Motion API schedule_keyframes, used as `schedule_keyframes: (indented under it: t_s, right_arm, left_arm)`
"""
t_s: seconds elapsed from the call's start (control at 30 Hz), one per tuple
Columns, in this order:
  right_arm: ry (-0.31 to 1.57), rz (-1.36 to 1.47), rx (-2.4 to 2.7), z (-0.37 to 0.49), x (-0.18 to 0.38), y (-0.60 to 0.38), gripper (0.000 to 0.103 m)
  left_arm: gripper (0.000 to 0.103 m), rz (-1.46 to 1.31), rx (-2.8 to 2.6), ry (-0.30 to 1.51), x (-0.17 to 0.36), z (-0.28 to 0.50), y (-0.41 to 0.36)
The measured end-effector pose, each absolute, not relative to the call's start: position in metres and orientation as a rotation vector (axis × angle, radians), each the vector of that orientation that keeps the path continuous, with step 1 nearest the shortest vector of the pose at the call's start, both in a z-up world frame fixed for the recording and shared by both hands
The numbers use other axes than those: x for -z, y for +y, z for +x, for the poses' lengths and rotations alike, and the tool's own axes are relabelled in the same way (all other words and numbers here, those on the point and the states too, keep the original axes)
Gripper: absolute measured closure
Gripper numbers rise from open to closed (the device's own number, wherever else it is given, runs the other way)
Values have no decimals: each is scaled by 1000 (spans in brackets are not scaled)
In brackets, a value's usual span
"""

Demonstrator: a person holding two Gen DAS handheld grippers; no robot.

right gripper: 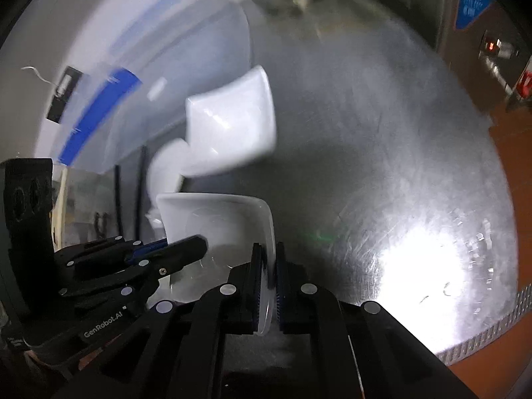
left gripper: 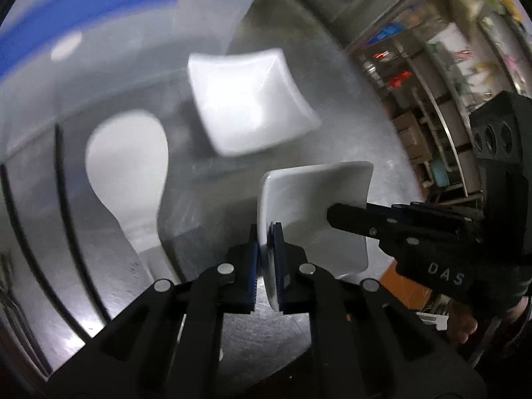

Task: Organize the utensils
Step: 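Grasp the nearer white square dish's rim with both grippers, then lift the dish into the clear box and open both grippers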

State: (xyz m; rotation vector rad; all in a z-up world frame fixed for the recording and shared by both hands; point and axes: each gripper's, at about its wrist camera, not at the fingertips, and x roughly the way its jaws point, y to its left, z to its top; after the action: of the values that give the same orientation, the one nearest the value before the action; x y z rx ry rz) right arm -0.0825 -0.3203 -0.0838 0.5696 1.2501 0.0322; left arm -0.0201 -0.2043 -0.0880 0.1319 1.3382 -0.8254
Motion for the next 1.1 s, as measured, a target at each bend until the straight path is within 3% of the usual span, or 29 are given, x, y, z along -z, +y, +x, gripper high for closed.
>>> schedule_keyframes:
  t_s: [0.27, 0.43, 0.53, 0.67, 0.83, 1.1]
  right_arm:
    - [979, 342, -87, -23, -55, -292, 94]
    - [963, 175, -113, 82, -99, -268, 94]
    - [1065, 127, -88, 153, -88, -261, 94]
    - [1247, 133, -36, 229, -31, -261, 93]
    - [1387, 191, -30, 271, 32, -266, 93]
    - [1477, 209, -35, 302, 84, -262, 93]
  left_arm:
    - [96, 82, 889, 1018, -42, 37, -175]
    - [96, 74, 797, 994, -80, 139, -169]
    - [96, 34, 759, 1105, -56, 198, -182]
    - [95, -7, 694, 1289, 6, 265, -189]
    - [94, -37, 640, 1456, 84, 307, -189]
    - [94, -70, 593, 1562, 140, 336, -198]
